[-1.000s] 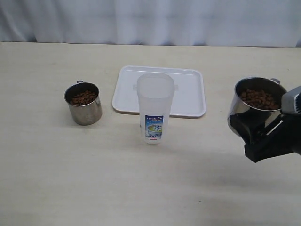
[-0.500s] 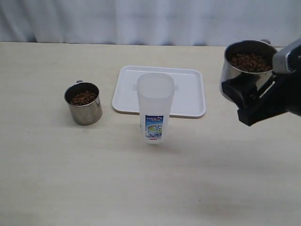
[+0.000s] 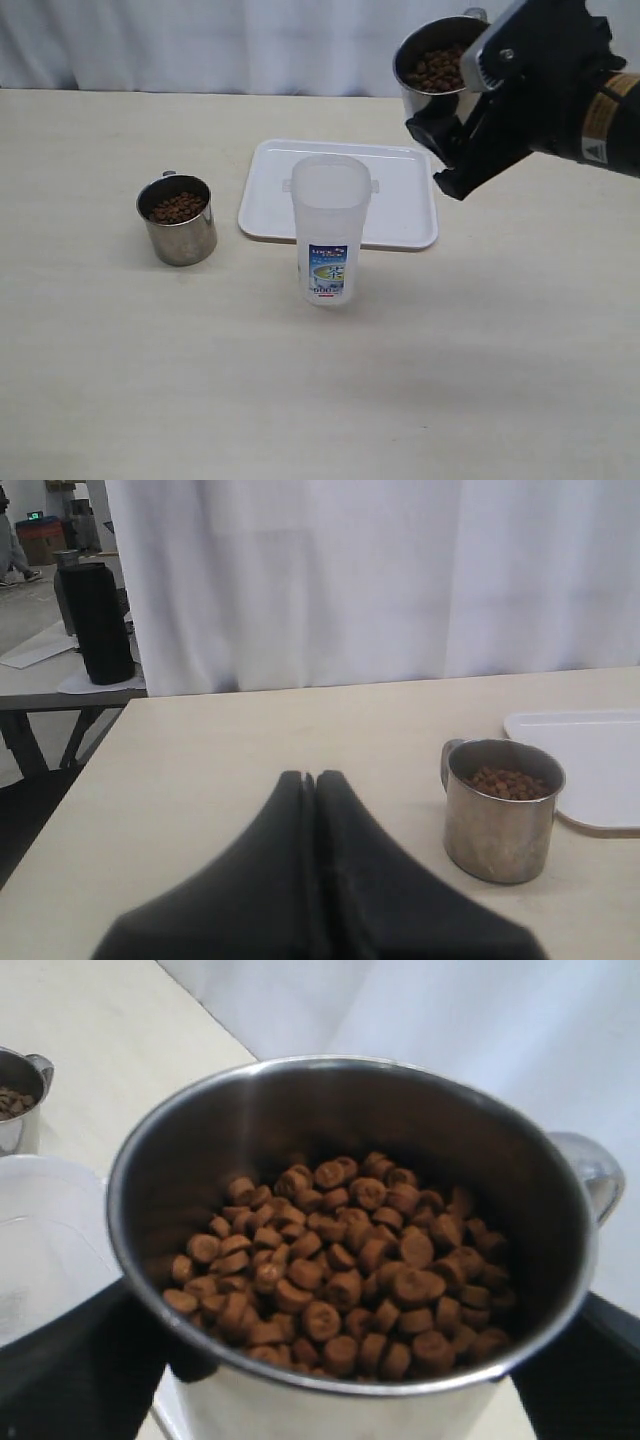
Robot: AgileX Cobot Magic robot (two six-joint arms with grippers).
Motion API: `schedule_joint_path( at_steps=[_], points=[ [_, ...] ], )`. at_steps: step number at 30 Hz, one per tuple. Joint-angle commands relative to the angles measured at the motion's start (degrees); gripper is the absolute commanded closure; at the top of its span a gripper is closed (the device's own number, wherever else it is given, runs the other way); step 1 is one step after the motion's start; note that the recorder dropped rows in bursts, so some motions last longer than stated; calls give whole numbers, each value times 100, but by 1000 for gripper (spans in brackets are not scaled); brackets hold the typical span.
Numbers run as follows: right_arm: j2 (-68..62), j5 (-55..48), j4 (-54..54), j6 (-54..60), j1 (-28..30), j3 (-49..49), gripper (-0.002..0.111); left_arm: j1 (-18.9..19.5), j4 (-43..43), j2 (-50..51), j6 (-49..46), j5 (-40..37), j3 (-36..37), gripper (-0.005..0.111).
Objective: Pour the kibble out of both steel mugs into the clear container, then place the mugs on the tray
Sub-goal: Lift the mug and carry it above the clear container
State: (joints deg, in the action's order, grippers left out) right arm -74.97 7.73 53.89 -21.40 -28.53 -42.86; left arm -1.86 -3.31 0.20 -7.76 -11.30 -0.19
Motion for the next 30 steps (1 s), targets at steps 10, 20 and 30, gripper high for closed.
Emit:
schedule_joint_path(
  at_steps=[10,20,30],
  points=[
    [-739,-589,-9,1328,-497,-867,104,19,26,-20,9,54,19,107],
    [-1057,-562,276,2427,-497,-911,104,19,26,-20,9,98,19,107],
    [-1002,-497,276,2539,-497,-727,104,19,26,-20,9,98,19,107]
  ],
)
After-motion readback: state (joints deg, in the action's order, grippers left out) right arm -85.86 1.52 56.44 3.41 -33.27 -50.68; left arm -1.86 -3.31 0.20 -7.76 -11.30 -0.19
